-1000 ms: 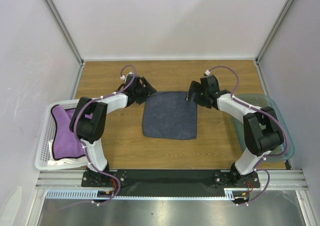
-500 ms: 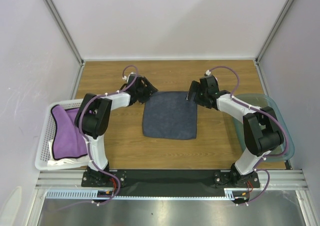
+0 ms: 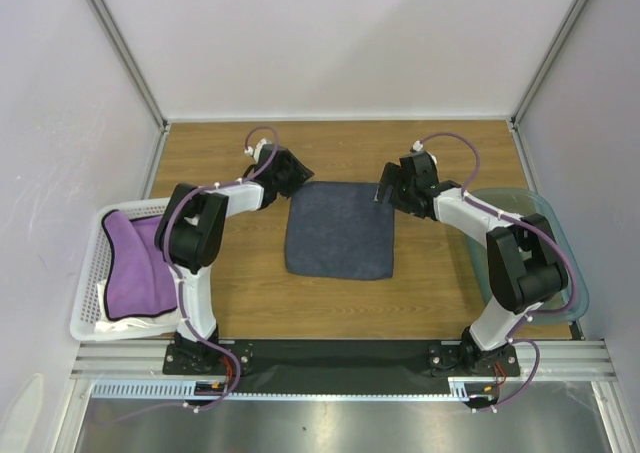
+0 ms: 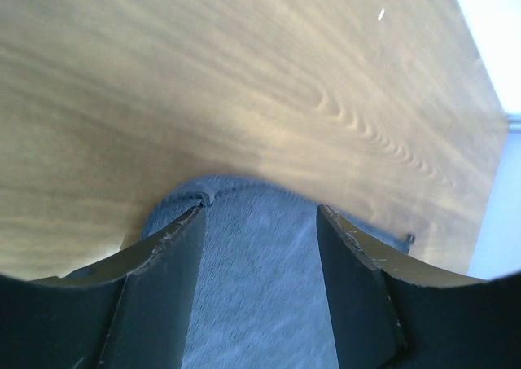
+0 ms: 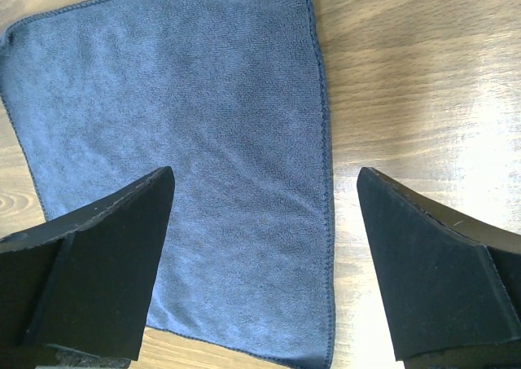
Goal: Fold and stack the towels
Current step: Flatten out the crumpled towel
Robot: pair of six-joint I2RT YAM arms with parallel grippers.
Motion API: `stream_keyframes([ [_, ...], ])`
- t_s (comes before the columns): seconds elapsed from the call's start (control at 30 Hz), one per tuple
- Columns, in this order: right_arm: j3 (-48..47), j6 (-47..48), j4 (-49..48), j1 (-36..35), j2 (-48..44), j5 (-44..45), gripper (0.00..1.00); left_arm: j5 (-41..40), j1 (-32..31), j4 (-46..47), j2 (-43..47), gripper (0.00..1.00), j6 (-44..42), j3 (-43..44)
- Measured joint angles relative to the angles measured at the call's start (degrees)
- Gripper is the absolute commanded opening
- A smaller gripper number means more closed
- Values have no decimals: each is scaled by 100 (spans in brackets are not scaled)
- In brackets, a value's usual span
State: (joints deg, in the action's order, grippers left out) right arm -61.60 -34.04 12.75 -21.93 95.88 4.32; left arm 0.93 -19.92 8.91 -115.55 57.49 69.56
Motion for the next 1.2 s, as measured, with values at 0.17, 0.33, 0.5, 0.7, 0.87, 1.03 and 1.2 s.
stream_keyframes([
  [0.17, 0, 0, 0, 0, 0, 37, 100, -278, 35, 330, -81, 62, 74, 52],
  [0.33, 0, 0, -4, 2, 0, 72, 100, -446, 116, 605, -293, 62, 146, 151],
  [0.5, 0, 26, -92, 57, 7, 118, 99, -599, 181, 597, -546, 64, -85, 483],
  [0.7, -328, 199, -149, 321, 315, 125, 79, -723, 262, 433, -546, 66, -1088, 1016],
  [0.87, -887, 343, -227, 476, 706, 105, 46, -839, 267, 275, -170, 66, -1880, 1067],
  [1.03, -1154, 339, -520, 485, 964, -142, 11, -802, 201, 245, 946, 58, -2208, 332],
  [1.2, -1290, 304, -667, 485, 1429, -350, 0, -649, 35, 468, 1351, 41, -2293, -48],
])
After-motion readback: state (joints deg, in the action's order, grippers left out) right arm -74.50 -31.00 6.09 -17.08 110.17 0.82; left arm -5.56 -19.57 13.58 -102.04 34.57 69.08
